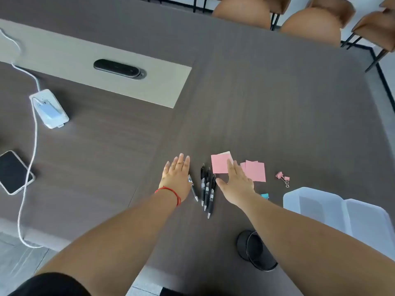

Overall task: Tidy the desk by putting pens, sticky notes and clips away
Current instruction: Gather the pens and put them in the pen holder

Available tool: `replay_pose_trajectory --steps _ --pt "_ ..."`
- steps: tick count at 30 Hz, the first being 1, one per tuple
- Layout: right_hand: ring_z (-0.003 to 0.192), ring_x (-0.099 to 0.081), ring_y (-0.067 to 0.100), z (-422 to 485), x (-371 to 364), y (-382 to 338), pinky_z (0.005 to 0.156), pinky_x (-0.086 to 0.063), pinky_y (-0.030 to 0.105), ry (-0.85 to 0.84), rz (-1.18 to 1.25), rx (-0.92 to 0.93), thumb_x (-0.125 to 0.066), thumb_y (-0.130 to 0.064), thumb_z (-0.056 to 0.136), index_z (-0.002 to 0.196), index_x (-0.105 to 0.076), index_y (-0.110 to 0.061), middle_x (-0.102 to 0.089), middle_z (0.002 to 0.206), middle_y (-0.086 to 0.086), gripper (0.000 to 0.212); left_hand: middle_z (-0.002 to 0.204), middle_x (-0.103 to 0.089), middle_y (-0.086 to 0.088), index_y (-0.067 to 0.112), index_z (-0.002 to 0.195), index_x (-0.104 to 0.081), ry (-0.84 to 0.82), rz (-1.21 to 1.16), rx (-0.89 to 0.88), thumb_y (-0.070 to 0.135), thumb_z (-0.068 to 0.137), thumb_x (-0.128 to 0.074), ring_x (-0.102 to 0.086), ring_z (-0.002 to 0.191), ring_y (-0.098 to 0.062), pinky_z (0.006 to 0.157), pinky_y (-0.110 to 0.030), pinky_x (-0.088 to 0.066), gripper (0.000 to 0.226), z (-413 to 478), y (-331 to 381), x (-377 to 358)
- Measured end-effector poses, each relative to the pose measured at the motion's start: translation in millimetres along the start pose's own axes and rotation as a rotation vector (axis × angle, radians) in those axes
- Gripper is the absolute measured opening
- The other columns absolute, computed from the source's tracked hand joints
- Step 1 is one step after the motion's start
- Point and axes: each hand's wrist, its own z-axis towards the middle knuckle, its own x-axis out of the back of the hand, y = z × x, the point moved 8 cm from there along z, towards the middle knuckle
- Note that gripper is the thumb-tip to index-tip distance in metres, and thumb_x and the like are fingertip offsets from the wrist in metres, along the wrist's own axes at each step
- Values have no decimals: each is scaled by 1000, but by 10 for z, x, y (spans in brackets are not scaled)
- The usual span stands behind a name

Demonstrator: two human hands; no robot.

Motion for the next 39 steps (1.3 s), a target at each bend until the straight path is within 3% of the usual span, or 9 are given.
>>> replay_pose_trajectory --steps 3,6,13,17,21,24,29,34,39 --pt "137 -33 30 21 -156 -49 105 -35 49 -23 -10 -82 -49 -47 90 150 -7 -24 -24 153 6 77 154 -27 -9 12 151 -10 -87 -250 112 26 92 -52 -31 139 -29 114 -43 -33 73 29 -105 -145" --pt "117 -51 33 28 -438 -77 90 -47 42 -97 153 -244 -62 -47 79 132 -34 -13 -46 130 12 69 135 -47 -15 9 138 -32 -133 -465 215 17 89 -55 -47 125 -34 103 -43 -43 55 87 -222 -332" --pt "113 -51 27 173 -730 -394 84 -49 39 -32 50 -398 -69 -60 68 120 -39 -9 -49 120 8 79 93 -58 -3 11 118 -46 -162 -801 426 15 88 -50 -56 82 -25 72 -31 -44 30 206 -531 -564" --pt "108 -50 26 230 -806 -523 81 -49 39 -10 50 -416 -68 -50 70 116 -39 -9 -48 118 9 68 90 -67 -19 13 106 -45 -217 -941 490 20 76 -51 -65 80 -37 81 -50 -57 31 275 -693 -806" --pt "110 -50 28 259 -758 -480 82 -47 40 31 85 -381 -58 -56 75 118 -41 -8 -49 118 8 67 95 -71 -18 15 103 -46 -250 -911 512 24 83 -56 -71 88 -35 81 -40 -55 25 240 -636 -666" --pt "114 -50 30 268 -697 -305 88 -45 42 44 145 -350 -48 -52 84 120 -47 -11 -53 121 8 55 101 -70 -19 7 109 -48 -256 -865 471 34 81 -64 -69 92 -35 82 -38 -54 42 273 -433 -576" --pt "109 -56 28 295 -713 -201 87 -50 40 -44 94 -214 -59 -33 79 119 -51 -17 -58 116 6 43 126 -54 -20 -1 118 -42 -151 -769 547 28 80 -68 -59 112 -38 89 -43 -51 55 368 -197 -462" --pt "104 -58 31 346 -744 -341 82 -49 40 -30 9 -162 -60 -26 79 107 -50 -12 -60 111 9 33 123 -52 -22 -3 116 -39 -148 -743 636 22 79 -66 -60 109 -40 86 -44 -52 52 398 -104 -512" --pt "112 -53 30 441 -796 -358 87 -50 40 -52 -23 -147 -62 -17 83 116 -48 -7 -56 119 12 36 129 -50 -24 -6 120 -39 -152 -699 606 21 85 -65 -56 116 -40 94 -46 -48 51 393 -112 -588"
